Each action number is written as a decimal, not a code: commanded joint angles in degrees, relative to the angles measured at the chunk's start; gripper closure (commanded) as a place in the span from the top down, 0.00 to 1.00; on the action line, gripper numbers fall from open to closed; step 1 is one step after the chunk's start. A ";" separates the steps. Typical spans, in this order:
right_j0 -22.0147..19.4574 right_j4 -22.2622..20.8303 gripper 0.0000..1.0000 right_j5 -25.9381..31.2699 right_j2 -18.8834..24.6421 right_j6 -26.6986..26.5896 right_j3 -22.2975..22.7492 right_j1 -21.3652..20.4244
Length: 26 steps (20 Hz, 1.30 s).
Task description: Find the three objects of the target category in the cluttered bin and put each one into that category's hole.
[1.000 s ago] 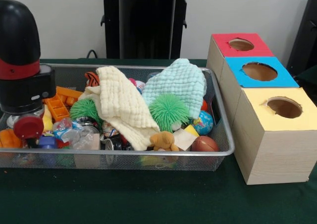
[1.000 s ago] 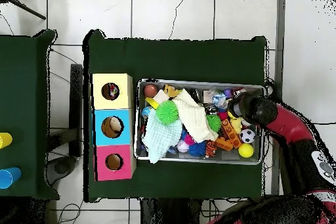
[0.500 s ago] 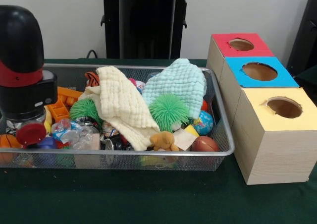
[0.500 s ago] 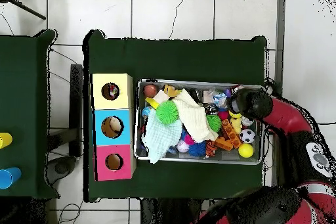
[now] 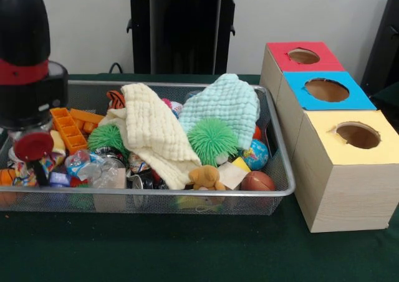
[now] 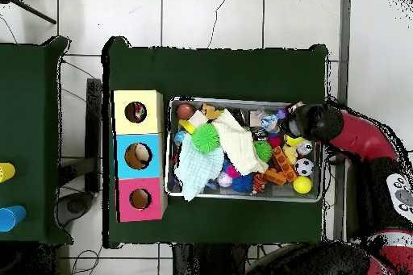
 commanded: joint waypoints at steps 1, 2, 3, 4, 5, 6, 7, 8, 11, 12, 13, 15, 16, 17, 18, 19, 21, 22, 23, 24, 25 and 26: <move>0.98 1.24 0.00 13.38 0.80 -8.45 2.01 -10.70; 0.89 1.27 0.00 13.79 1.02 -8.24 2.17 -11.16; 0.80 1.30 0.00 14.21 1.24 -8.03 2.32 -11.62; 0.93 1.31 0.00 14.41 1.35 -7.46 2.50 -11.97; 0.85 1.30 0.00 13.75 1.61 -7.16 3.37 -12.52; 0.76 1.30 0.00 13.09 1.87 -6.86 4.23 -13.06; 0.59 1.24 0.00 12.14 2.24 -6.81 5.15 -13.51; 0.61 1.27 0.00 11.31 2.21 -6.44 7.16 -14.79; 0.02 5.09 0.00 10.98 3.40 -2.99 13.85 -17.42; 0.08 6.10 0.00 10.69 3.45 -1.93 15.75 -18.22; 0.90 6.57 0.00 9.41 2.66 0.07 17.91 -19.05; 2.56 6.62 0.00 6.89 0.94 3.22 20.48 -19.96; 3.49 6.12 0.00 6.00 -0.09 4.23 21.07 -20.30; 4.79 5.06 0.00 4.85 -1.46 5.38 21.43 -20.67; 6.10 4.00 0.00 3.71 -2.82 6.53 21.79 -21.03; 7.31 3.09 0.00 2.90 -3.92 7.28 22.18 -21.35; 8.93 3.01 0.00 2.11 -5.14 8.37 23.22 -21.78; 9.55 3.25 0.00 2.00 -5.64 8.76 23.32 -21.75; 10.50 3.47 0.00 1.81 -6.32 9.34 23.72 -21.84; 11.29 3.81 0.00 1.78 -6.91 9.91 23.34 -21.34; 12.08 4.57 0.00 1.38 -7.32 10.75 23.91 -21.26; 12.40 5.12 0.00 1.14 -7.34 10.80 23.88 -20.89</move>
